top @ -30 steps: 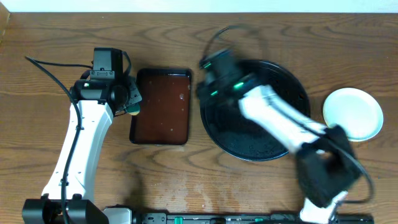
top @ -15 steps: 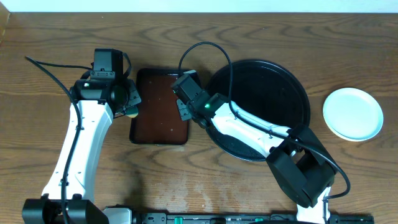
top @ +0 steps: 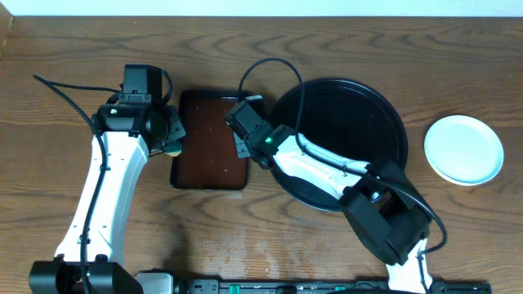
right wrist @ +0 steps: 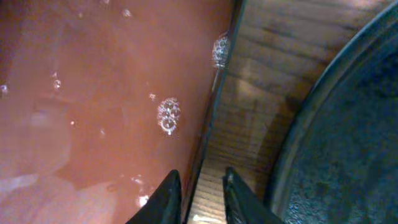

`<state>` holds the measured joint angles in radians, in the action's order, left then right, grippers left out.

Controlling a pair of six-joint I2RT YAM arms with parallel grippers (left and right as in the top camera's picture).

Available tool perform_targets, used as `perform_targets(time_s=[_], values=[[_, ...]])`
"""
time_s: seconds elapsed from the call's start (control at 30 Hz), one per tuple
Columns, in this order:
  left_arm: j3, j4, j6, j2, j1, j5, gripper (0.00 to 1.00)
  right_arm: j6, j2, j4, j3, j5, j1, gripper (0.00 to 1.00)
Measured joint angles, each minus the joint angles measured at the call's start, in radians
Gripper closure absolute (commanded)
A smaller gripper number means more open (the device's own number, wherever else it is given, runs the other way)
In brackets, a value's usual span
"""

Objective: Clean dirty plates on tray and stack at the side

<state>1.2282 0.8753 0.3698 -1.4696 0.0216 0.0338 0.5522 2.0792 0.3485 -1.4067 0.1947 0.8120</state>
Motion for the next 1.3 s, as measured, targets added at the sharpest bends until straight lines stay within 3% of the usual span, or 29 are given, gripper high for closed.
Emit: perform_targets(time_s=[0.43,1.3], values=[[0.000,0.000,0.000,0.000,0.000,0.000,0.91,0.017,0.002,-0.005,0.000,-0.004,0.004,0.99],[0.000,0.000,0.000,0.000,0.000,0.000,0.91,0.022,-0.018,0.098,0.000,0.085,0.003,0.99]])
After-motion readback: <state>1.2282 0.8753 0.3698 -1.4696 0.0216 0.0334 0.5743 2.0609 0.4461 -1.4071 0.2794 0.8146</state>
